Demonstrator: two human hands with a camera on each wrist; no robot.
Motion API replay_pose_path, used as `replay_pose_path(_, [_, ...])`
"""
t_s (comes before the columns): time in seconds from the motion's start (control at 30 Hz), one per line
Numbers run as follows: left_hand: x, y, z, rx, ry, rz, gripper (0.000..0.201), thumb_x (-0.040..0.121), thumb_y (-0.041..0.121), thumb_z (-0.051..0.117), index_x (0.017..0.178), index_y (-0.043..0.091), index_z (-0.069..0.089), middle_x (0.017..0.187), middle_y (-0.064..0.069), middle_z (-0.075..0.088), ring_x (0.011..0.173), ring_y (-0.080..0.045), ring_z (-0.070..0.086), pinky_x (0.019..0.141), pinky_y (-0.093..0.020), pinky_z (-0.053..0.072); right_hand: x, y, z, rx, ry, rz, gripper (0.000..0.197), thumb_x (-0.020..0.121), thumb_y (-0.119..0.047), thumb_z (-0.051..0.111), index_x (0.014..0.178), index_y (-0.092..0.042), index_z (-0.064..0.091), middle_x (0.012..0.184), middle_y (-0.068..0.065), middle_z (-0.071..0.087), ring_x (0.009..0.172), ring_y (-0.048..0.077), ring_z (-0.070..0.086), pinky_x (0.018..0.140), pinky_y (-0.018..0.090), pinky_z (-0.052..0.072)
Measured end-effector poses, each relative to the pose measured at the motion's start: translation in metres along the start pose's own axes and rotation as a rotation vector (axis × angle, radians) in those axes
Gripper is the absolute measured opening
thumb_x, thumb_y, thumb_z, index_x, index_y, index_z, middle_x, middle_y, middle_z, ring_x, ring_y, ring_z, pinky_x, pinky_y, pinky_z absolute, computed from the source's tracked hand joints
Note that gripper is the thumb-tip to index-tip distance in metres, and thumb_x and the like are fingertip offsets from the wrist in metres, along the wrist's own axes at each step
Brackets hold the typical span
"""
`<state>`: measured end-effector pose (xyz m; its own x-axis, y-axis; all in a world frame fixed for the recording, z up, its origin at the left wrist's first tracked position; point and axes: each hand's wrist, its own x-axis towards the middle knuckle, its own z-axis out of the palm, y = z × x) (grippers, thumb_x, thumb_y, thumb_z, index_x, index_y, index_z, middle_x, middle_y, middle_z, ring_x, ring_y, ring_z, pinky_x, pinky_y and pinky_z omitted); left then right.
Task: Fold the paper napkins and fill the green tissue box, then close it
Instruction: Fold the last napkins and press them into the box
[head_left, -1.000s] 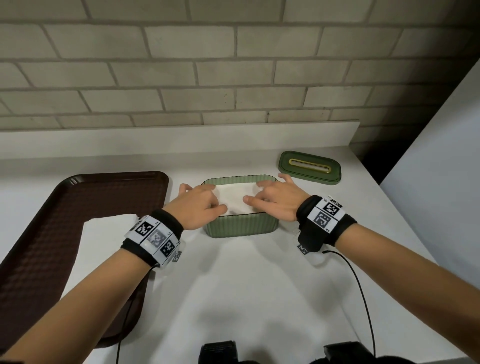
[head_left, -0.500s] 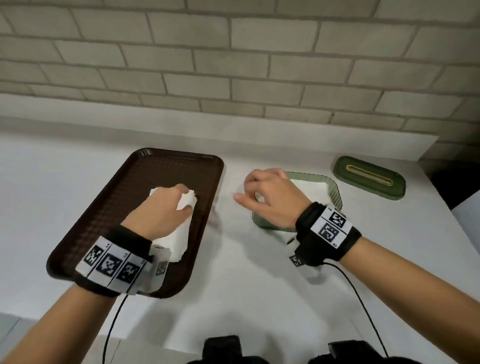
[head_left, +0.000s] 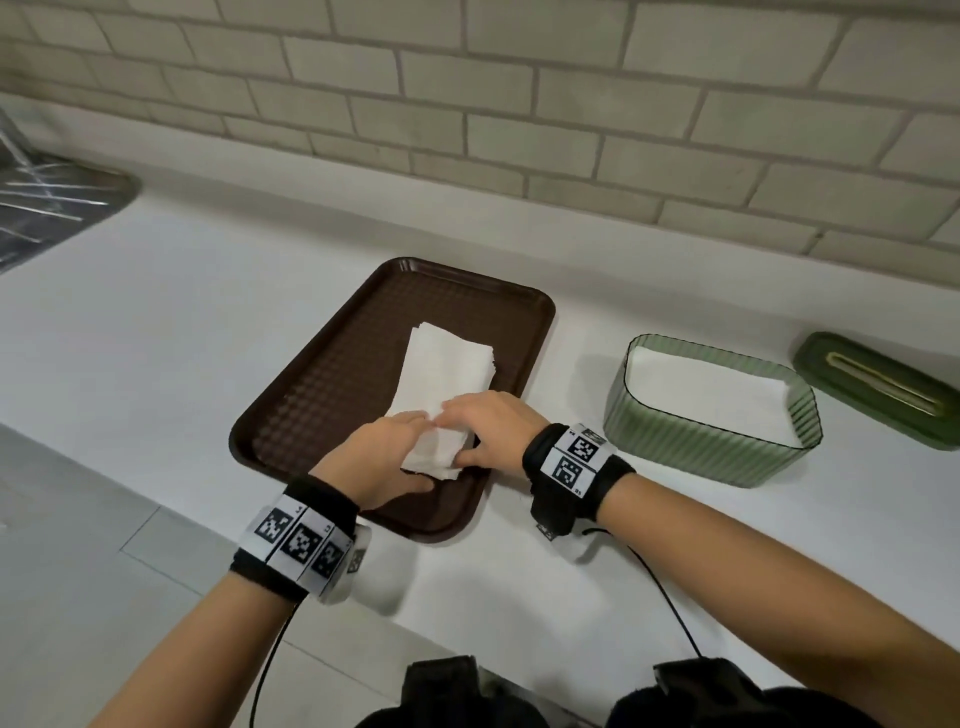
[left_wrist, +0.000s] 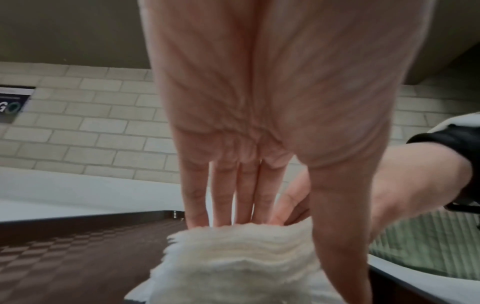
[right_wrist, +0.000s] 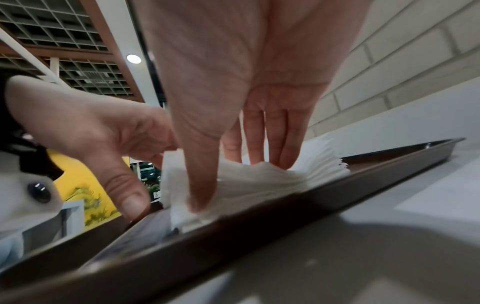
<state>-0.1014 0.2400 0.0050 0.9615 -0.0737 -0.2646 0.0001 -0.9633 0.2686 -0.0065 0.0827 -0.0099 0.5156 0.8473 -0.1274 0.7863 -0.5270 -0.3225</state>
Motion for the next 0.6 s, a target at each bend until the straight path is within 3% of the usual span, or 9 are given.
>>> replay_pose_path(0.1, [0.002,0.001,-0.006,-0.026,0.0,-0.019,0.061,0.085,0.034,0.069,0.138,0.015,0.046,0.135,-0.002,0.053,0.122,-0.022,0.052,0.102,-0.034,0.041,0.004,0.006,-0.003,0.076,0.019,0.041,0.042,0.085,-0.044,0.067,0.123,-0.024,0.065,0.116,0.003,0.069,0.107,0.024,0.062,0.093,0.04,0.048])
replay_pose_path(0.2, [0.006,-0.006,-0.007,-0.074,0.007,-0.035,0.045,0.085,0.039,0.067,0.123,0.018,0.057,0.115,-0.001,0.063,0.106,-0.022,0.059,0.09,-0.035,0.047,0.007,0.009,-0.005,0.145,0.038,0.074,0.041,0.086,-0.05,0.063,0.107,-0.016,0.071,0.096,0.004,0.073,0.089,0.023,0.065,0.085,0.038,0.05])
replay_pose_path(0.3, [0.01,-0.007,-0.009,-0.123,0.08,-0.076,0.027,0.087,0.036,0.065,0.105,0.017,0.064,0.093,-0.001,0.065,0.085,-0.02,0.061,0.073,-0.03,0.044,0.011,0.012,-0.004,0.209,0.075,0.084,0.042,0.088,-0.049,0.062,0.07,-0.011,0.061,0.063,0.003,0.054,0.06,0.022,0.051,0.067,0.037,0.044])
replay_pose_path(0.33, [0.012,-0.006,-0.01,-0.118,0.125,-0.083,0.022,0.088,0.035,0.064,0.099,0.015,0.065,0.086,-0.002,0.065,0.08,-0.02,0.06,0.068,-0.029,0.041,0.013,0.014,-0.003,0.234,0.091,0.097,0.045,0.088,-0.049,0.062,0.066,-0.011,0.056,0.059,0.003,0.049,0.056,0.02,0.045,0.063,0.036,0.04])
replay_pose_path(0.4, [0.015,-0.005,-0.012,-0.103,0.202,-0.095,0.018,0.09,0.032,0.062,0.087,0.014,0.063,0.077,-0.002,0.063,0.074,-0.021,0.06,0.063,-0.028,0.038,0.014,0.016,-0.003,0.277,0.116,0.122,0.044,0.089,-0.05,0.061,0.074,-0.009,0.063,0.06,0.002,0.052,0.056,0.018,0.045,0.061,0.033,0.038])
replay_pose_path(0.47, [0.015,-0.003,-0.018,-0.12,0.235,-0.093,0.02,0.091,0.03,0.059,0.079,0.015,0.056,0.07,-0.001,0.058,0.069,-0.022,0.059,0.06,-0.029,0.04,0.012,0.016,-0.004,0.342,0.132,0.118,0.037,0.086,-0.053,0.063,0.09,-0.017,0.071,0.071,0.0,0.066,0.065,0.017,0.057,0.066,0.036,0.048])
replay_pose_path(0.53, [0.011,0.001,-0.029,-0.123,0.277,-0.065,0.018,0.093,0.028,0.056,0.084,0.012,0.058,0.073,-0.003,0.061,0.07,-0.023,0.062,0.061,-0.034,0.047,0.007,0.015,-0.01,0.428,0.18,0.096,0.032,0.079,-0.053,0.069,0.095,-0.026,0.068,0.084,-0.006,0.07,0.079,0.012,0.064,0.076,0.036,0.053])
replay_pose_path(0.6, [0.001,0.008,-0.047,-0.107,0.365,-0.017,0.016,0.094,0.027,0.053,0.09,0.012,0.057,0.073,-0.003,0.061,0.068,-0.024,0.062,0.06,-0.037,0.049,-0.002,0.013,-0.023,0.481,0.283,0.076,0.027,0.074,-0.043,0.078,0.092,-0.032,0.06,0.089,-0.013,0.067,0.084,0.006,0.062,0.077,0.029,0.051])
